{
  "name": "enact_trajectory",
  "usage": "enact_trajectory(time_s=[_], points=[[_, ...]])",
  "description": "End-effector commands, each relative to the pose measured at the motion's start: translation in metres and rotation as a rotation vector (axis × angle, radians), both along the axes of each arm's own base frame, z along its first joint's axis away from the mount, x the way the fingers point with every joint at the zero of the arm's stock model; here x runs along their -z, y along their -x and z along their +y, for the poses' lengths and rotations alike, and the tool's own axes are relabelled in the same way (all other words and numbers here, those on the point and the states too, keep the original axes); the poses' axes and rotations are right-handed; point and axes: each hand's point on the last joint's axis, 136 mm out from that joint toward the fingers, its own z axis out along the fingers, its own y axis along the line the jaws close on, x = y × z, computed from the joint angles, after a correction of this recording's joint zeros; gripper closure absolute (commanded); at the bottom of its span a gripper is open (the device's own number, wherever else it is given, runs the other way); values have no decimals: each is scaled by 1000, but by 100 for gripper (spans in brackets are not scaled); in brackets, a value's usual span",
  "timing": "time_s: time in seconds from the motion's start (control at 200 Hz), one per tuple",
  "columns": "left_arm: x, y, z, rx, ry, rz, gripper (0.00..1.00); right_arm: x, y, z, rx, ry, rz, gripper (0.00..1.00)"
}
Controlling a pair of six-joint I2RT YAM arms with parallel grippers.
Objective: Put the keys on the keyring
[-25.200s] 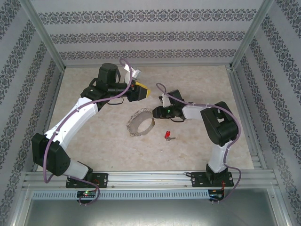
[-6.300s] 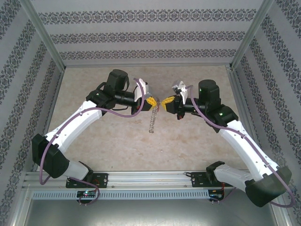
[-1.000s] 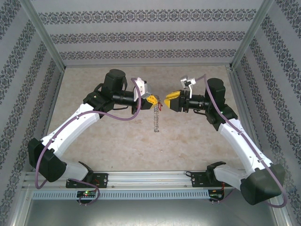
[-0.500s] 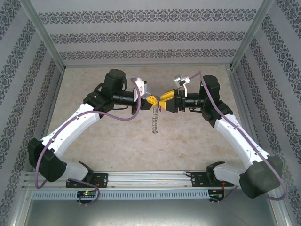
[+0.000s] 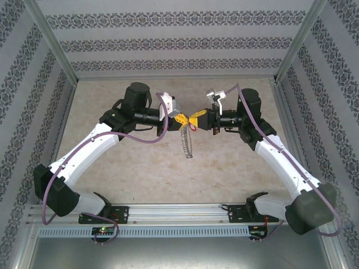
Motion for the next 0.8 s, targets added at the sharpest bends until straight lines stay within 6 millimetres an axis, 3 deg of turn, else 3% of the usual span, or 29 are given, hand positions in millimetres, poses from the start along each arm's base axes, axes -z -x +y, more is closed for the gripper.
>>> enact_trajectory(time_s=[0.0,0.435,0.794], points=[[-22,7,-5,38,58,-53,100,-9,3,-3,-1,-11,-46,100],[-24,6,-5,32,60,-51,100,-6,0,-7,90,14,-72,100],[-25,2,-5,16,50,-34,100,-10,10,-11,186,48,-161,100]])
